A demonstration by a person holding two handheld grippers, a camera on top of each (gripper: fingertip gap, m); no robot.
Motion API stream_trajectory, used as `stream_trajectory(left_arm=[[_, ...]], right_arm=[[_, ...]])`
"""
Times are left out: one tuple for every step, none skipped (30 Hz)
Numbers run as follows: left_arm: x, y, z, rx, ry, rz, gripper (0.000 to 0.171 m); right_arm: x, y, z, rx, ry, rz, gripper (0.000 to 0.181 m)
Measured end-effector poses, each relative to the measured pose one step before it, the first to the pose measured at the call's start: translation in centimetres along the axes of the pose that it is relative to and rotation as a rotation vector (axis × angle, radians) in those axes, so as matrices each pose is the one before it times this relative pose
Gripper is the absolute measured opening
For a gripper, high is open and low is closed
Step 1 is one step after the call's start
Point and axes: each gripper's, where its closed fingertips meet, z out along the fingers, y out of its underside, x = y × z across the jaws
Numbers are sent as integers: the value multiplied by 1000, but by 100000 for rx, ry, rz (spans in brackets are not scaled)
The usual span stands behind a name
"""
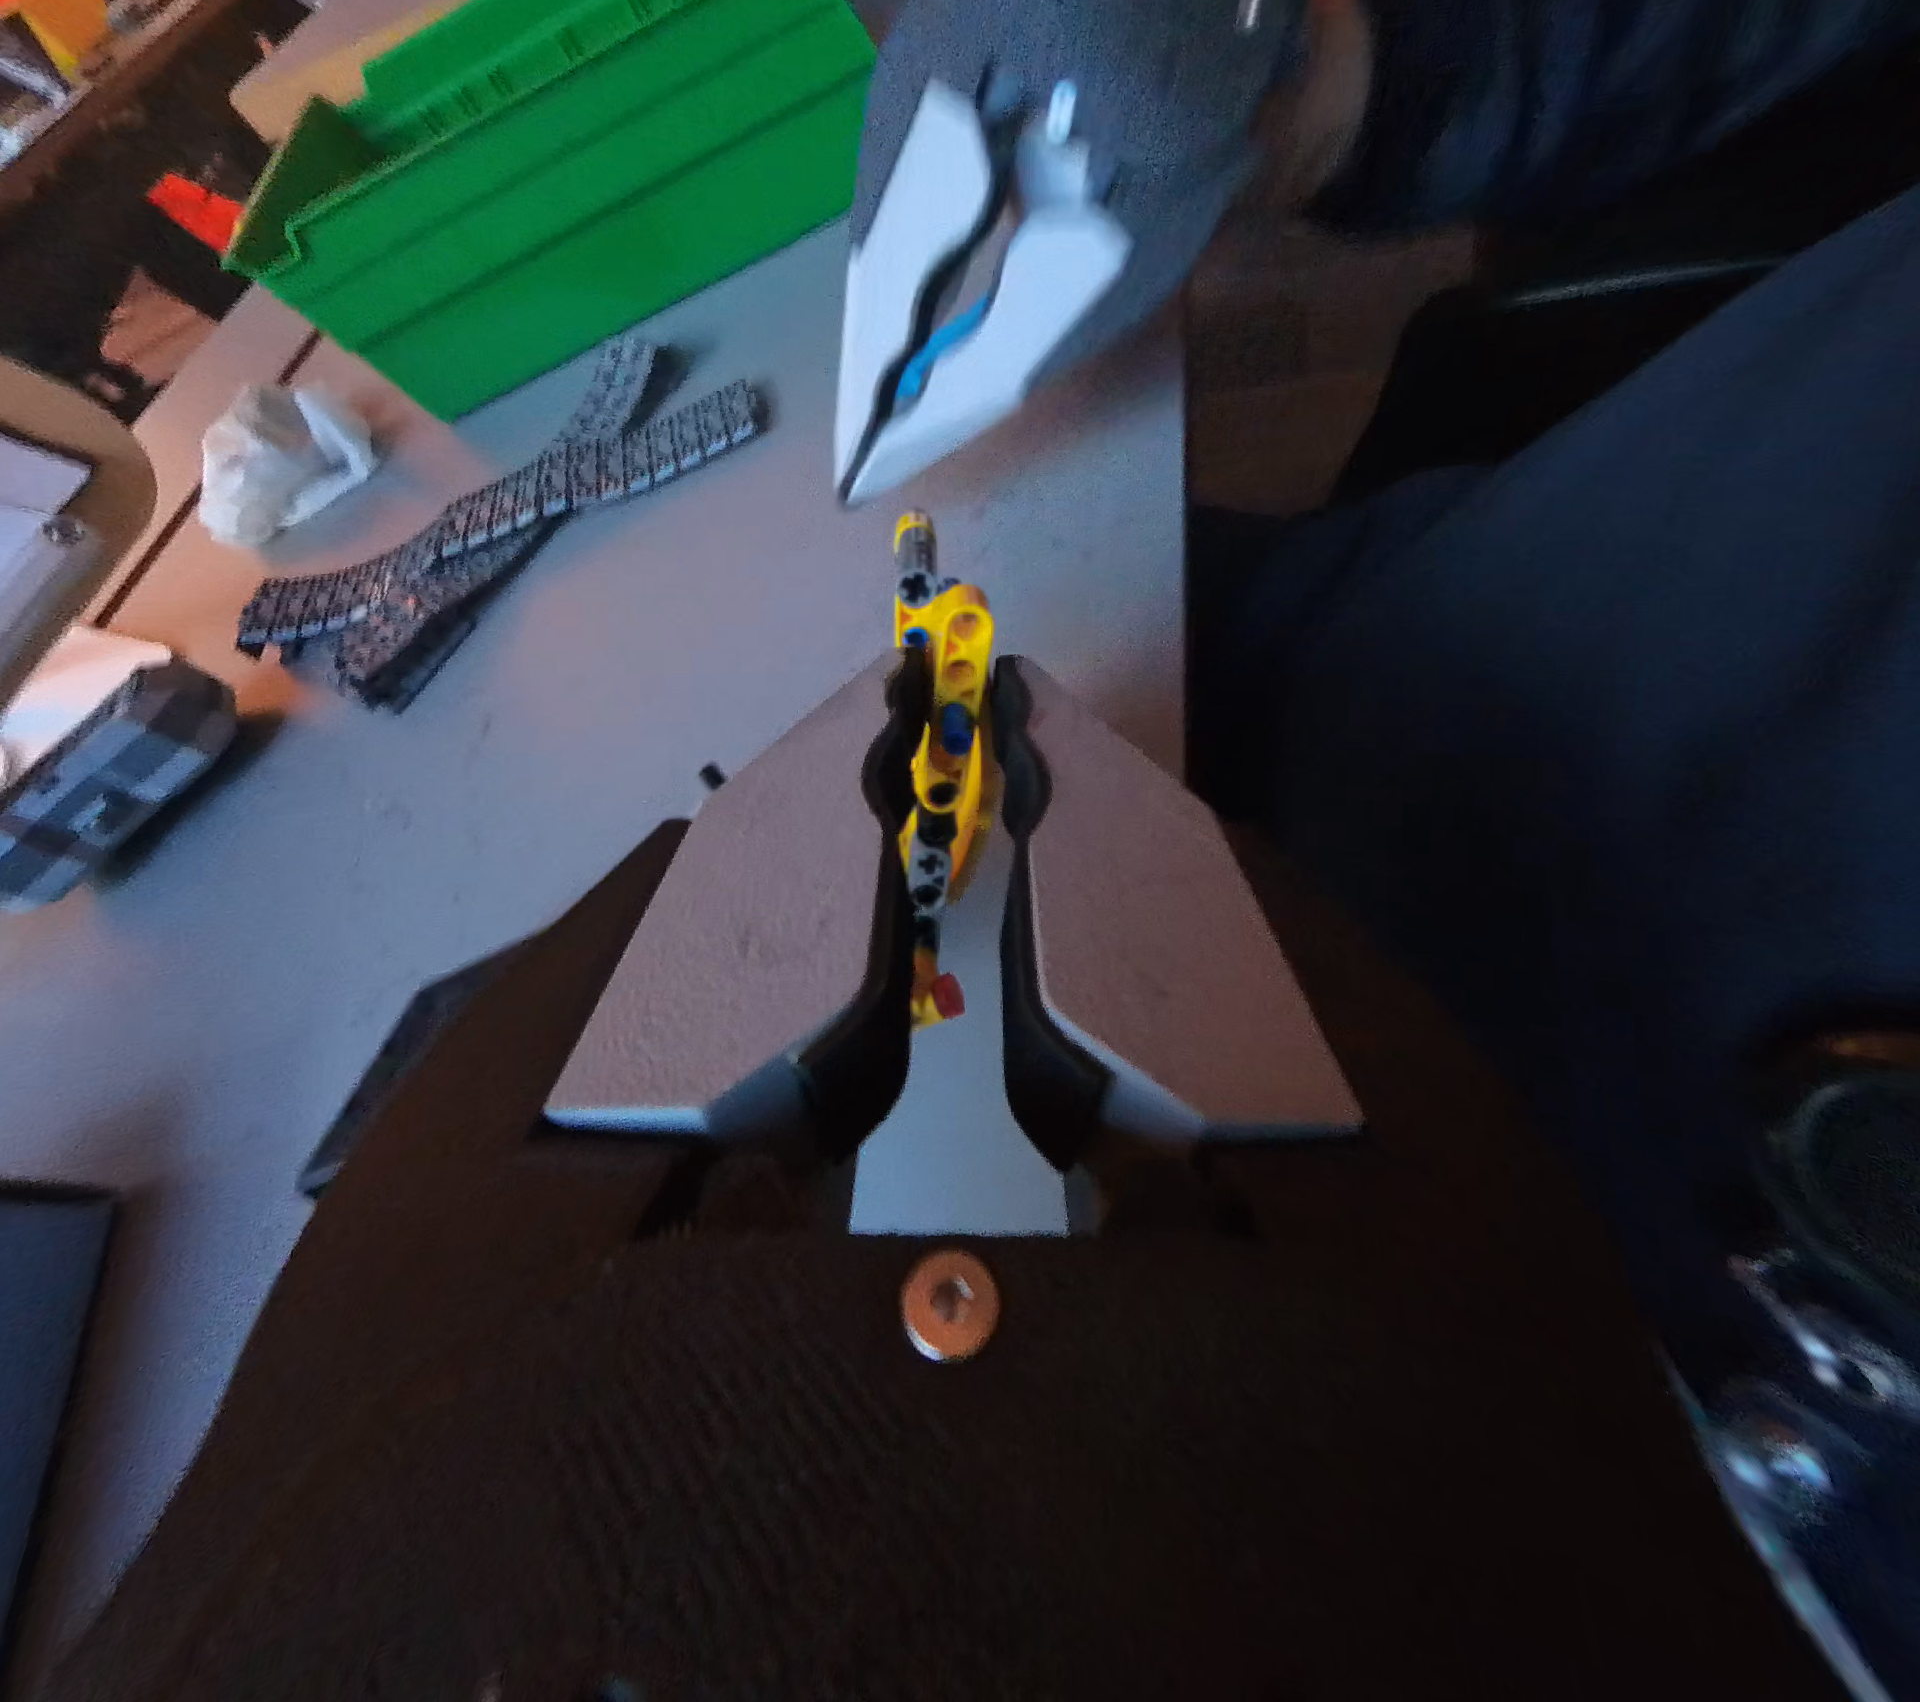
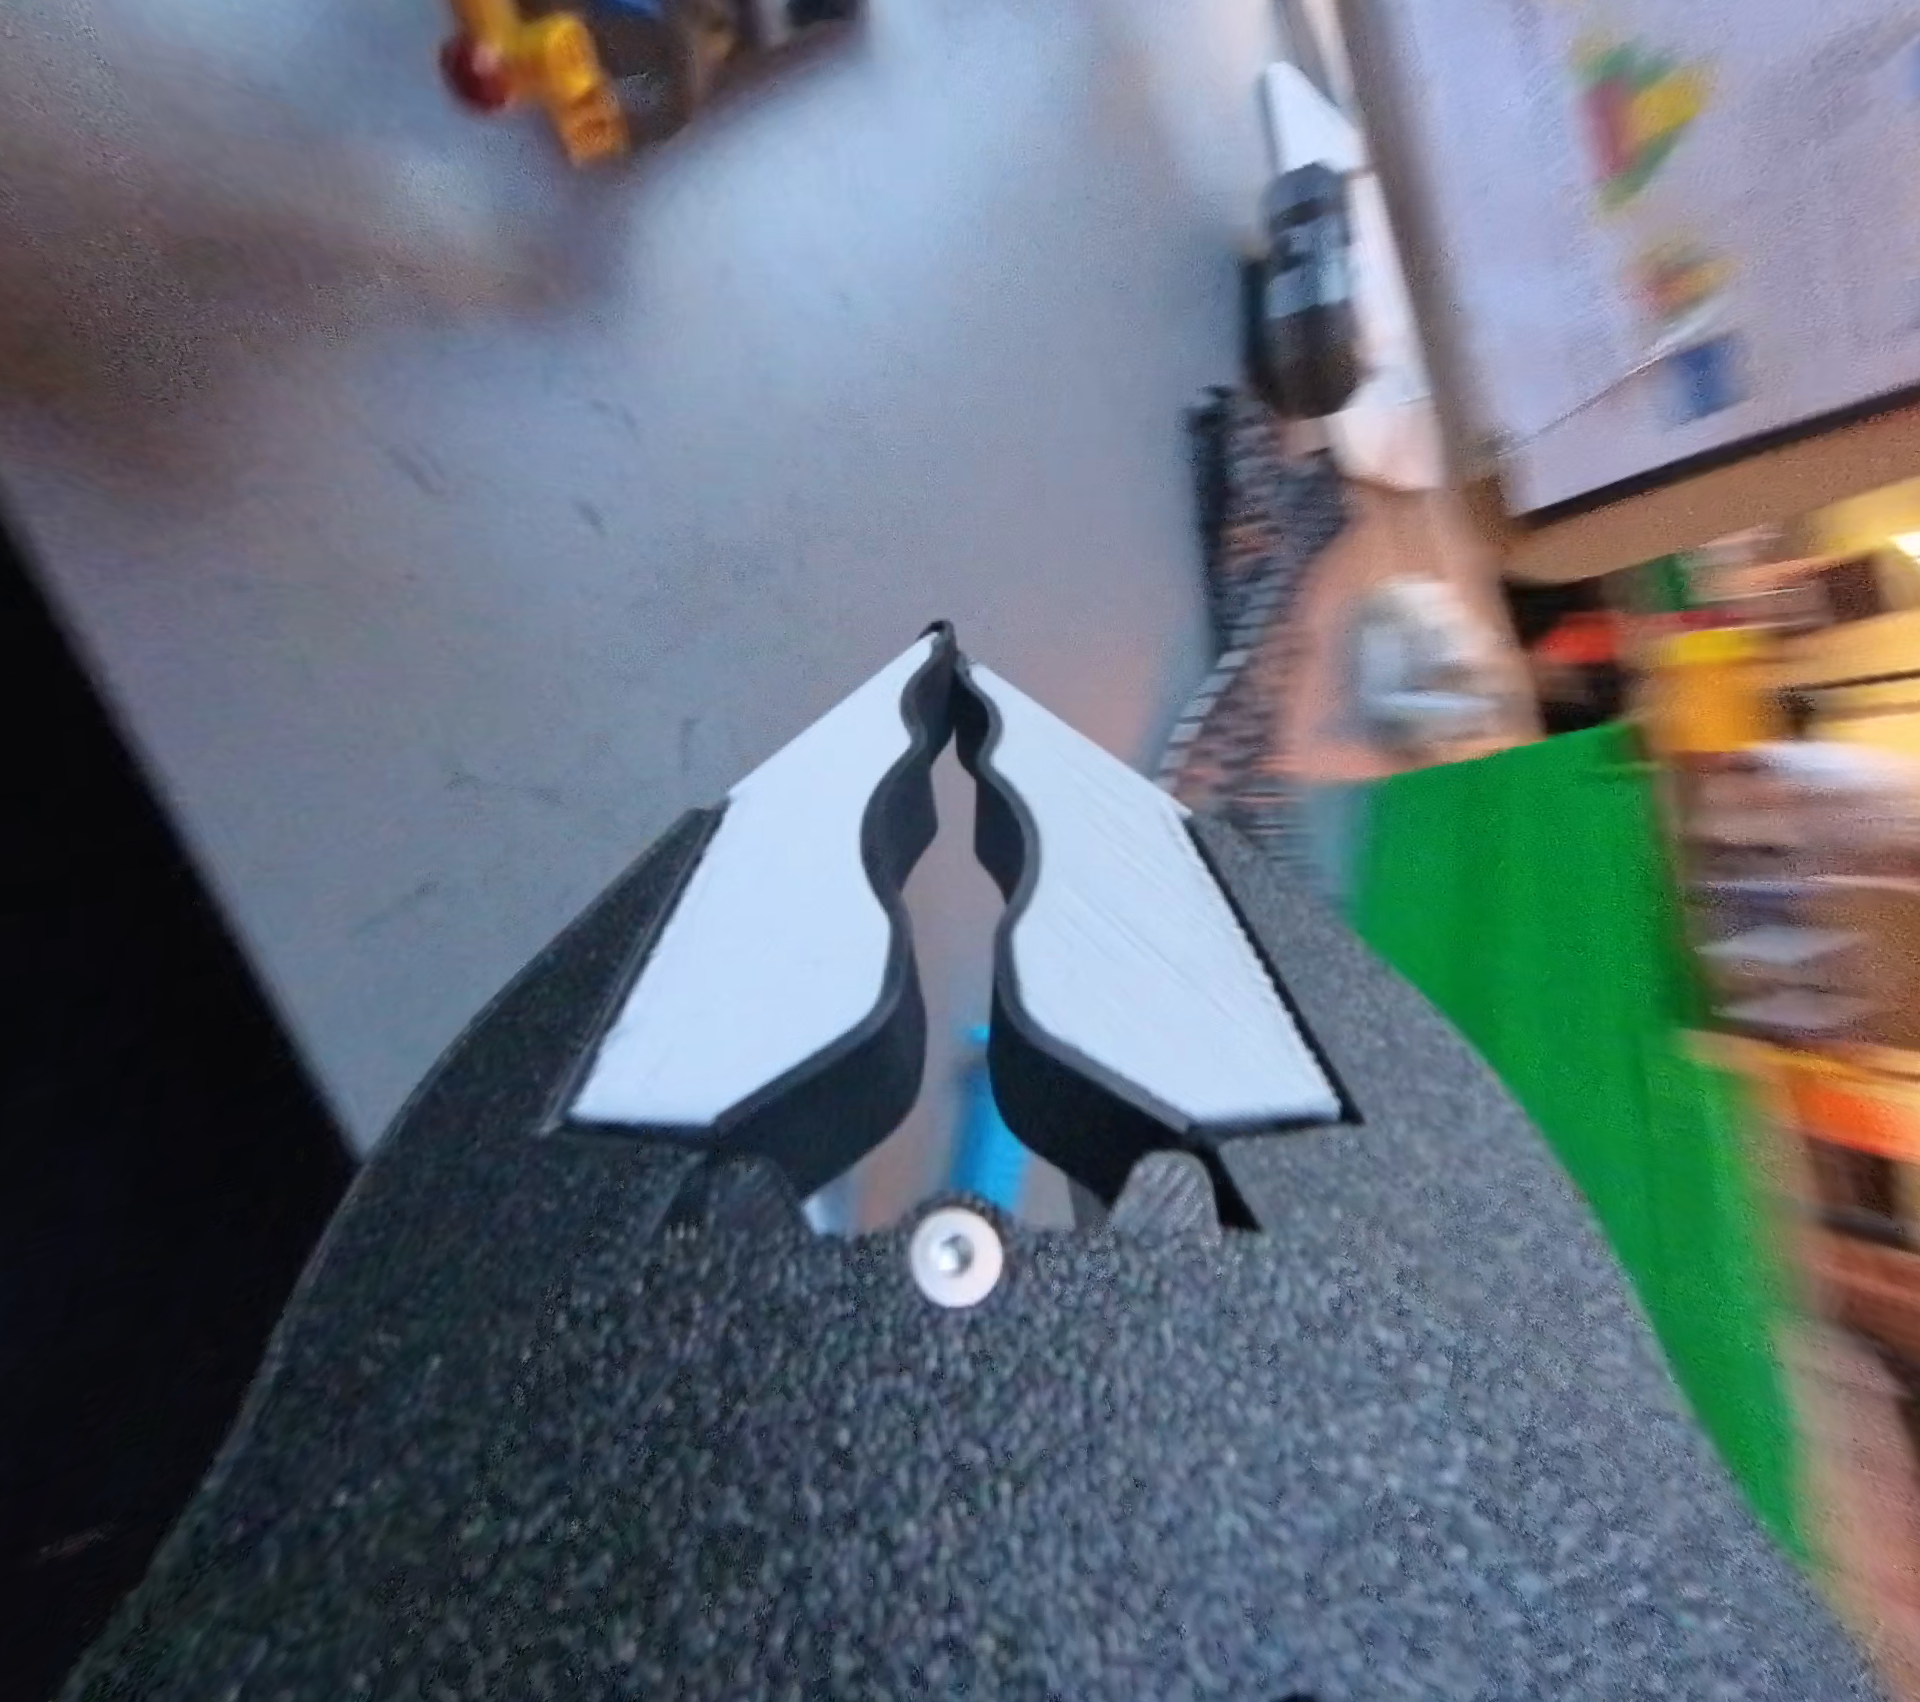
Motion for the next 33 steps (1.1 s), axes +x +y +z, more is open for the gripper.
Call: stream_trajectory(left_arm=[[-306, 1073, 317, -3438, -372, -1423, 12], [-332, 491, 333, 248, 200, -2733, 12], [-346, 122, 168, 916, -12, -1226, 11], [48, -39, 97, 342, 1950, 471, 12], [-110, -182, -40, 776, 102, -99, 12], [-94, -135, -86, 1107, -521, 112, 11], [141, 38, -73, 617, 466, 823, 11], [310, 188, -55, -95, 1428, 1161, 12], [71, 228, -44, -661, 56, 278, 13], [40, 321, 46, -1432, 364, 132, 14], [194, 162, 84, -564, 1697, 199, 15], [127, -6, 28, 344, 1269, -251, 15], [155, 85, 60, -370, 1525, -260, 16], [227, 151, 65, -916, 1934, -764, 18], [171, 77, 28, -405, 1381, -705, 19], [81, 58, -2, -131, 629, -368, 20], [72, 67, -30, -417, 618, -293, 20], [50, 70, -46, -697, 571, -170, 21], [49, 78, -68, -740, 422, 51, 21], [45, 71, -69, -858, 272, 215, 22], [91, 74, -83, -901, 422, 410, 22], [69, 75, -98, -965, 193, 367, 22], [32, 15, -105, -761, -88, 218, 22], [68, -56, -103, -384, 191, 114, 22], [120, -154, -114, 81, 433, -90, 22], [113, -227, -110, 471, 406, -182, 22], [122, -218, -128, 386, 554, -93, 22], [73, -198, -146, 359, 327, -117, 23], [40, -198, -165, 455, 246, -306, 22], [-66, -193, -149, 460, -292, -870, 21], [-11, -143, -94, 83, 209, -1683, 21], [-1, -88, 2, -299, 315, -2503, 20], [61, -98, 44, -347, 580, -2478, 19]], right_arm=[[-43, -784, -873, 6484, -4936, 8125, 0], [310, -1030, -717, 4694, 1623, 708, 0], [462, -738, -379, 2312, 3569, -1069, 0], [226, -204, -46, 30, 1288, -109, 0], [-88, 81, 82, -15, -1075, 536, 0], [-159, 105, 88, 1277, -1128, 1440, 0], [-273, 47, 51, 1917, -1732, 2828, 0], [-734, -90, 47, 2103, -4684, 3786, 0], [-958, -344, 20, 2794, -5914, 3720, 0], [-758, -524, 44, 3488, -4350, 2711, 0], [-631, -559, 113, 3172, -3353, 1347, 2], [-606, -472, 180, 2029, -3129, 288, 6], [-379, -376, 236, 1032, -1473, -190, 11], [-232, -338, 241, 817, -504, -684, 13], [-299, -340, 239, 964, -832, -1165, 15], [-277, -344, 233, 895, -779, -1393, 16], [-202, -243, 231, 333, -427, -1584, 17], [-133, -151, 212, -390, -182, -1747, 17], [-91, -171, 175, -287, -81, -1984, 17], [-96, -239, 111, 264, 46, -2248, 17], [-103, -238, 79, 334, -178, -2236, 17], [-95, -179, 59, 66, -221, -1739, 17], [-51, -113, 52, -11, -249, -1000, 16], [-131, -124, 41, 362, -780, -647, 15], [-164, -188, 9, 891, -862, -912, 15], [-130, -232, -8, 1023, -463, -1178, 14], [-180, -249, -18, 964, -633, -1101, 14], [-157, -271, -18, 929, -432, -984, 14], [36, -137, 23, 163, 669, -732, 14], [45, 117, 86, -987, 352, -184, 10], [-76, 121, 94, -538, -700, 396, 6], [-57, -4, 78, 532, -555, 863, 6], [-60, -11, 80, 596, -598, 1152, 6]])
